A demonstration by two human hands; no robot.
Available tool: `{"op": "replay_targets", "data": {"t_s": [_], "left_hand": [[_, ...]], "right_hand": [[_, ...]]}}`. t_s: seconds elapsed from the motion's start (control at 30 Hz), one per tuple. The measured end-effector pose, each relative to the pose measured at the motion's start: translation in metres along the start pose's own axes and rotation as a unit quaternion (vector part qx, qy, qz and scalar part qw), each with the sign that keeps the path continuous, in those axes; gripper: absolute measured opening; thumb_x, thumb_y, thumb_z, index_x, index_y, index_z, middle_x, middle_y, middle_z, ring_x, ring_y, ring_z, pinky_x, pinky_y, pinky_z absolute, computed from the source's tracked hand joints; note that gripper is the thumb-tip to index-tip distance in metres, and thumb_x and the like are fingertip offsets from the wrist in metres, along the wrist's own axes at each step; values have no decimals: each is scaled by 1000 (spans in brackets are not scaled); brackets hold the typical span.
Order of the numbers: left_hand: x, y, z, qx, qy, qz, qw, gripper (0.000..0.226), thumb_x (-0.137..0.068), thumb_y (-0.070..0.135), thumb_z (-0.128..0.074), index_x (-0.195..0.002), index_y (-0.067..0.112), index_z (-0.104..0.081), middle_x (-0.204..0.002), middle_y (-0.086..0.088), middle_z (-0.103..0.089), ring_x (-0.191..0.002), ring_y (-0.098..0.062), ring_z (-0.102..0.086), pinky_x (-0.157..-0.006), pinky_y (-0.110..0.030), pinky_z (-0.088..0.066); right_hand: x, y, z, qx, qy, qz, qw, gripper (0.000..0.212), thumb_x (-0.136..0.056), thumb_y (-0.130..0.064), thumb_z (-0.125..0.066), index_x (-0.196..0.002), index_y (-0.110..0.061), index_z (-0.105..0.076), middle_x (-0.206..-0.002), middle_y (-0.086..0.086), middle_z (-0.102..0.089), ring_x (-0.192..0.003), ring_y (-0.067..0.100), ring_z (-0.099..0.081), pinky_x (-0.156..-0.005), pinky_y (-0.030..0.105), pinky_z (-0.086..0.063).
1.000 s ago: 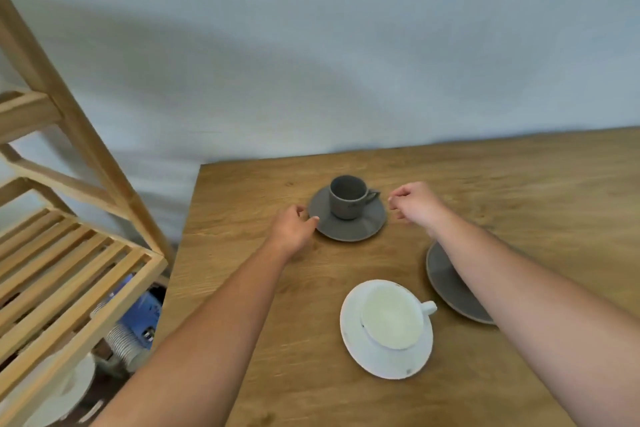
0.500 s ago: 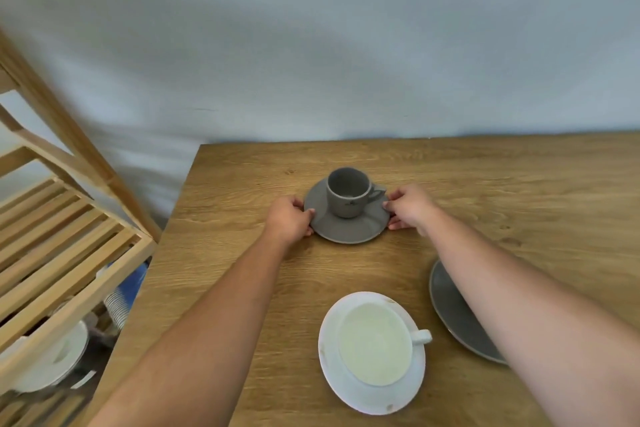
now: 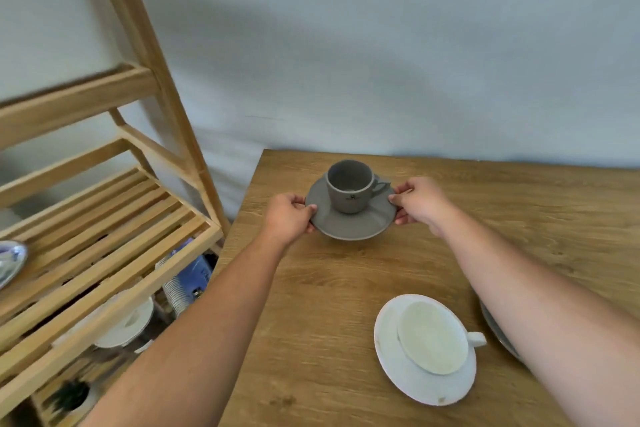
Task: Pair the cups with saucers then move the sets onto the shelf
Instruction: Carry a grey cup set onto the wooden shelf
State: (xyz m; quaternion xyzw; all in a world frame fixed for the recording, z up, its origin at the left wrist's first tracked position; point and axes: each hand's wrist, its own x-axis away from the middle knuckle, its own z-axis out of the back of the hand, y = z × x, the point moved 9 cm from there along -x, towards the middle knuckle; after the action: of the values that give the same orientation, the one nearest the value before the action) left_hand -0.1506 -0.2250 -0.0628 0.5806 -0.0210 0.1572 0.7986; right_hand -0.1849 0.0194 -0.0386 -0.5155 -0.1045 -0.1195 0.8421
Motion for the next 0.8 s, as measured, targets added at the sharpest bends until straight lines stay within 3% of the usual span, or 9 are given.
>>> {"op": "replay_targets", "data": {"t_s": [0.13, 0.37, 0.53, 0.8], "left_hand": [[19, -14, 74, 5, 49, 0, 999, 11, -90, 8, -61, -99, 2, -63, -63, -6, -63, -50, -15, -58, -56, -27, -53], [61, -57, 198, 4, 130, 36, 991, 10, -90, 8, -61, -96, 2, -64, -56, -7, -60, -33, -3, -53, -46, -20, -49], [94, -98, 274, 15, 191, 72, 979, 10, -90, 8, -60, -99, 3, -62, -61, -8, -61, -45, -11, -55, -43, -17, -46], [139, -172, 363, 32, 283, 141, 948, 14, -93, 12, -57, -106, 11, -61, -82, -6, -68, -66, -14, -66, -57, -25, -57]], "right_hand": [[23, -38, -57, -6, -47, 25, 999, 6, -90, -4, -55, -96, -4, -56, -71, 12, -60, -51, 19, -58, -38, 20, -52], [63, -87, -180, 21, -149, 50, 987, 9, -91, -4, -55, -99, -1, -55, -70, 14, -59, -52, 21, -57, -37, 20, -50], [89, -111, -271, 42, -213, 80, 973, 6, -91, -5, -53, -97, -2, -55, -67, 13, -58, -52, 19, -57, -39, 19, -50], [120, -125, -399, 98, -283, 111, 948, 11, -89, -9, -58, -97, -2, -61, -74, 14, -65, -55, 21, -62, -51, 27, -53]]}}
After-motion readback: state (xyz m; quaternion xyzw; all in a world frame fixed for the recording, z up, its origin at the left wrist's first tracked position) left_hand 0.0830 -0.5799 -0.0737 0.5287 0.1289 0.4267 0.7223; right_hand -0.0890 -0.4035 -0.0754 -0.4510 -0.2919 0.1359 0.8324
